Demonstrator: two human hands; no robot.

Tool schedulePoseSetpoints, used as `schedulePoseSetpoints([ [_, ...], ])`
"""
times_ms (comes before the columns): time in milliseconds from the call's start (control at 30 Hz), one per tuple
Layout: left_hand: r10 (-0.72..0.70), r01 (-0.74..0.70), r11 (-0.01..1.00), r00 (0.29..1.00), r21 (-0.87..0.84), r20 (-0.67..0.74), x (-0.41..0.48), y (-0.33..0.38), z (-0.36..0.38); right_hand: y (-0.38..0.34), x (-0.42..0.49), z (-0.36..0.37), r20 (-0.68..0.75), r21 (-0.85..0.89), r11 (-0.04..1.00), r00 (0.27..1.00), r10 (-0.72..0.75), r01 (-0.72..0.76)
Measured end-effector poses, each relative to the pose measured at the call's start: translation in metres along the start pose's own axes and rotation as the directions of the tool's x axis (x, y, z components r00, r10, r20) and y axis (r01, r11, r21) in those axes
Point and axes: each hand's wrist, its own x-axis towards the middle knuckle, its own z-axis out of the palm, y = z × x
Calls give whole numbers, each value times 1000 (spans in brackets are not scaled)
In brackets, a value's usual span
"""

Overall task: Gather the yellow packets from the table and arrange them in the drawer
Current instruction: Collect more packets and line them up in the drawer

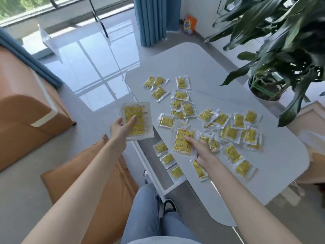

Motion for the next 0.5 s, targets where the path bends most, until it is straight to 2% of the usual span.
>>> schedulePoseSetpoints([
  [300,-118,77,978,970,194,211,62,-7,12,-3,50,0,-50,0,1000,999,21,-21],
  [400,-197,91,944,925,316,324,97,-7,31,-5,74,3,-65,-4,999,997,40,-40],
  [500,-288,47,870,856,491,429,136,-5,47,1,95,8,-137,-29,999,990,41,-45],
])
